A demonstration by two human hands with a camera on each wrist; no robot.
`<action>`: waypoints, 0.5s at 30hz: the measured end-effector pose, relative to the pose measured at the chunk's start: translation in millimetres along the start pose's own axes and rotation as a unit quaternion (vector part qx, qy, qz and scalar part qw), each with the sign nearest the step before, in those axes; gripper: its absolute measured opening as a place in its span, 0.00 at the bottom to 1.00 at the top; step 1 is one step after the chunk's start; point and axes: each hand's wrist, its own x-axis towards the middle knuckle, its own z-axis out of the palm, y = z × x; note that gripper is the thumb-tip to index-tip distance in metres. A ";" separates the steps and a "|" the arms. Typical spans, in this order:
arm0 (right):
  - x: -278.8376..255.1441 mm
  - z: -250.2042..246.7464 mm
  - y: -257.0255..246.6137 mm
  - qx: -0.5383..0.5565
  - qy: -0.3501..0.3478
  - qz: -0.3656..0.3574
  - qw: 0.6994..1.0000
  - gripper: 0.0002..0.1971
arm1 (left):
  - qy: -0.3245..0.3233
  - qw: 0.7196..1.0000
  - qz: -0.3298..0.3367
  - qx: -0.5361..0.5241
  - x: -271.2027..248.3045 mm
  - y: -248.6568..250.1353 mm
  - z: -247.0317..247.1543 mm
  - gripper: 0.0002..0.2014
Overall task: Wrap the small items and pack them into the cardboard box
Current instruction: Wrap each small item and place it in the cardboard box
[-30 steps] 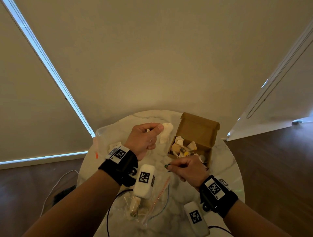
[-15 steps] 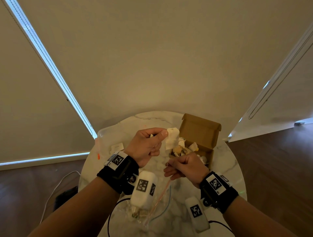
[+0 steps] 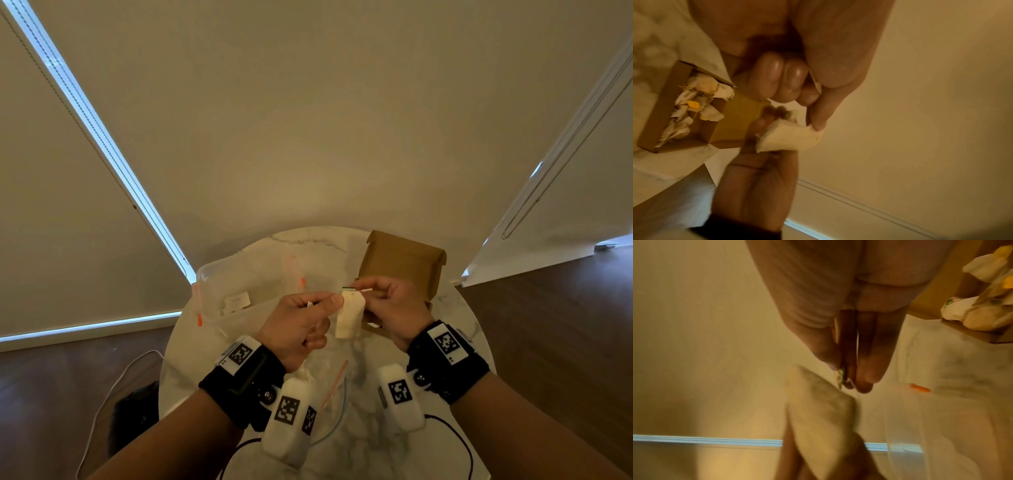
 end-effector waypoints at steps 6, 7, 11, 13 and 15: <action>3.4 -2.4 -15.2 -0.086 0.005 -0.060 0.995 0.02 | 0.051 0.998 -0.032 0.002 -1.3 -14.5 -2.8 0.07; 2.5 -2.4 -17.5 -0.095 0.000 -0.069 0.993 0.02 | 0.059 0.998 -0.034 0.000 -1.0 -14.8 -2.3 0.06; -4.0 -0.7 -25.6 -0.063 -0.040 -0.074 0.994 0.01 | 0.072 0.997 -0.029 -0.001 1.1 -14.6 -1.5 0.11; -8.7 -0.8 -29.1 -0.065 -0.062 -0.083 0.993 0.02 | 0.079 0.997 -0.026 -0.001 2.7 -13.3 -2.2 0.14; -13.1 -2.7 -31.2 -0.061 -0.091 -0.098 0.989 0.03 | 0.081 0.996 -0.023 -0.005 3.9 -10.9 -2.2 0.08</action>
